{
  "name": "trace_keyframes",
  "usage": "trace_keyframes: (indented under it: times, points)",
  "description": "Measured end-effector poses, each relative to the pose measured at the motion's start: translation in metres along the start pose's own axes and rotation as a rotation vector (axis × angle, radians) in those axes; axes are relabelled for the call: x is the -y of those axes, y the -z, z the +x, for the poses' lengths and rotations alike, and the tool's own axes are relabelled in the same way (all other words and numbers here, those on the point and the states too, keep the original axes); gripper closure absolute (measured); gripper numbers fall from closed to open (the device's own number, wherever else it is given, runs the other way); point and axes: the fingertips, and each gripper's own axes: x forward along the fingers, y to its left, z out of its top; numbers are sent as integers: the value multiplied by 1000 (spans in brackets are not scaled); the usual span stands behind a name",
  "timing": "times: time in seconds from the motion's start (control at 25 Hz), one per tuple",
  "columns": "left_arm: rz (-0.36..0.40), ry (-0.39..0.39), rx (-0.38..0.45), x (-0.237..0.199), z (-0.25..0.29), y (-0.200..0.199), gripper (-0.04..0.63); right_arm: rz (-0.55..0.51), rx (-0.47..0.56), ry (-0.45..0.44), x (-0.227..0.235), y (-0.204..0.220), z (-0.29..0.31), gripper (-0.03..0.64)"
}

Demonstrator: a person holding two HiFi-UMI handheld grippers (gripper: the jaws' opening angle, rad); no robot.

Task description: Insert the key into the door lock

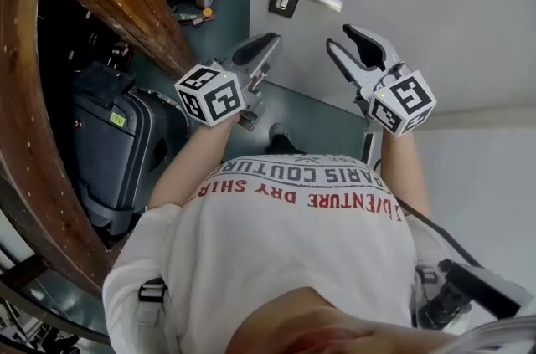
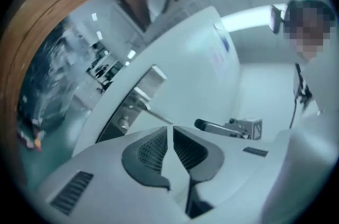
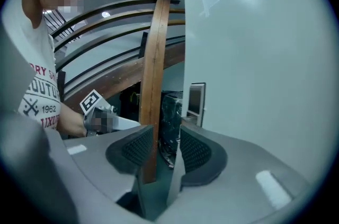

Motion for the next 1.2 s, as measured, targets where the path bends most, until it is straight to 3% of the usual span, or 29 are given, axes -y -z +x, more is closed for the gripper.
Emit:
trace_keyframes:
  times: [0.04, 0.12, 0.28, 0.52, 0.76, 1.2]
  points:
    - [104, 28, -35, 25, -10, -2, 581, 3, -8, -13, -18, 1, -8, 484]
    - [263, 80, -106, 69, -30, 2, 593, 14, -26, -33, -53, 6, -25, 615]
    - [455, 126, -250, 120, -63, 28, 594, 54, -51, -74, -116, 19, -54, 615]
    - [488, 162, -317, 173, -104, 50, 594, 110, -56, -74, -171, 10, -101, 615]
    - [518, 184, -317, 236, -151, 77, 594, 89, -64, -67, -231, 5, -154, 615]
    - [523, 189, -341, 435, -271, 208, 594, 103, -43, -47, -392, 42, -355, 615]
